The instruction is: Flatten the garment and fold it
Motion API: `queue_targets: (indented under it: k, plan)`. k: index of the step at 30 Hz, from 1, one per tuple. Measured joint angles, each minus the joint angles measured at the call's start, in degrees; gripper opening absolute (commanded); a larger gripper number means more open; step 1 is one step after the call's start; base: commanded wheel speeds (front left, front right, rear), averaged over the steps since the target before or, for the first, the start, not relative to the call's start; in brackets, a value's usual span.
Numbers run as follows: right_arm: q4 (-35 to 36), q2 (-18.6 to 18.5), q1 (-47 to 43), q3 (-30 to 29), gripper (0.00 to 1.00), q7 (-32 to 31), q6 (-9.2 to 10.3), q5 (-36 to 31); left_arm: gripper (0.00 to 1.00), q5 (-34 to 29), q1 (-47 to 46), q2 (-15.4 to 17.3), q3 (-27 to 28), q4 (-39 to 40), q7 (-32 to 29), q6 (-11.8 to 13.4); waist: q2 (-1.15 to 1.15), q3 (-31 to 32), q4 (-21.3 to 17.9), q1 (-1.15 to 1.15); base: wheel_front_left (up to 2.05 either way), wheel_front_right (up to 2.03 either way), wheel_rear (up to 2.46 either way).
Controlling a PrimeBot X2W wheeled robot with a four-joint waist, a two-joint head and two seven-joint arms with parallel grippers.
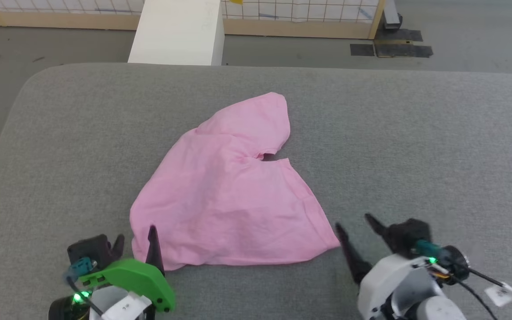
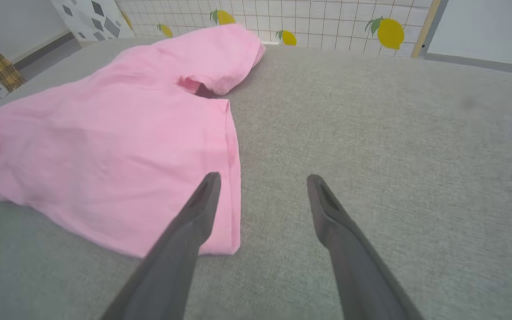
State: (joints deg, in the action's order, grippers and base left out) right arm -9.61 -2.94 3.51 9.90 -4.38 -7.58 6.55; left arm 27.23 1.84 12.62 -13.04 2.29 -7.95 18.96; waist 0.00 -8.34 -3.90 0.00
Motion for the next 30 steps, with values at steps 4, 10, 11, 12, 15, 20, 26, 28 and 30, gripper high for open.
queue_targets:
  k: [4, 10, 11, 12, 15, 20, 26, 28, 30]
  plan:
    - [-2.01, 0.07, 1.15, 2.74, 1.00, -7.38, -0.01, -3.25, 1.00, -0.03, -1.75, -1.94, 0.83, -1.85, 10.10, -2.52, 0.00, -0.57, 1.07, 0.00, 0.00, 0.00, 0.00]
    - [-5.13, 0.07, 4.88, 3.96, 1.00, -15.36, 0.00, -6.60, 1.00, -0.73, -4.89, -3.80, 1.00, -5.98, 20.03, -5.20, 0.00, -1.81, 2.85, 0.00, 0.00, 0.00, 0.00]
    - [-5.83, 0.05, 5.22, 4.30, 1.00, -17.47, 0.00, -6.98, 1.00, -0.91, -5.50, -4.04, 0.97, -6.64, 20.70, -5.48, 0.00, -2.04, 3.19, 0.00, 0.00, 0.00, 0.00]
    - [-6.20, 0.07, 5.55, 4.47, 0.61, -19.35, 0.00, -7.35, 1.00, -1.00, -5.99, -4.26, 1.01, -7.24, 21.19, -5.89, 0.00, -2.26, 3.51, 0.00, 0.00, 0.00, 0.00]
    - [-5.69, -0.04, 7.05, 4.91, 0.00, -22.72, 0.00, -8.13, 1.00, -1.04, -6.91, -4.94, 1.20, -8.46, 21.82, -6.58, 0.00, -2.90, 4.17, 0.00, 0.00, 0.00, 0.00]
    - [-3.45, 0.20, 7.06, -2.50, 0.00, -22.46, -0.03, -8.24, 1.00, -1.23, -7.57, -5.56, 2.01, -9.73, 22.36, -7.27, 0.00, -3.44, 4.42, 0.00, 0.00, 0.00, 0.00]
    - [0.51, 0.01, 4.10, -20.11, 0.00, -20.35, -0.02, -10.03, 1.00, -1.48, -7.54, -5.73, 3.08, -10.69, 22.42, -7.89, 0.00, -2.94, 3.25, 0.00, 0.00, 0.00, 0.00]
    - [1.66, 0.07, 2.69, -25.35, 0.00, -20.17, -0.02, -10.28, 1.00, -1.54, -7.53, -5.76, 3.10, -10.84, 22.43, -7.95, 0.00, -2.75, 2.70, 0.00, 0.00, 0.00, 0.00]
    - [2.64, 0.05, 1.34, -30.31, 0.00, -19.76, -0.02, -10.56, 1.00, -1.55, -7.53, -5.79, 3.10, -10.96, 22.45, -8.35, 0.00, -2.59, 2.13, 0.00, 0.00, 0.00, 0.00]
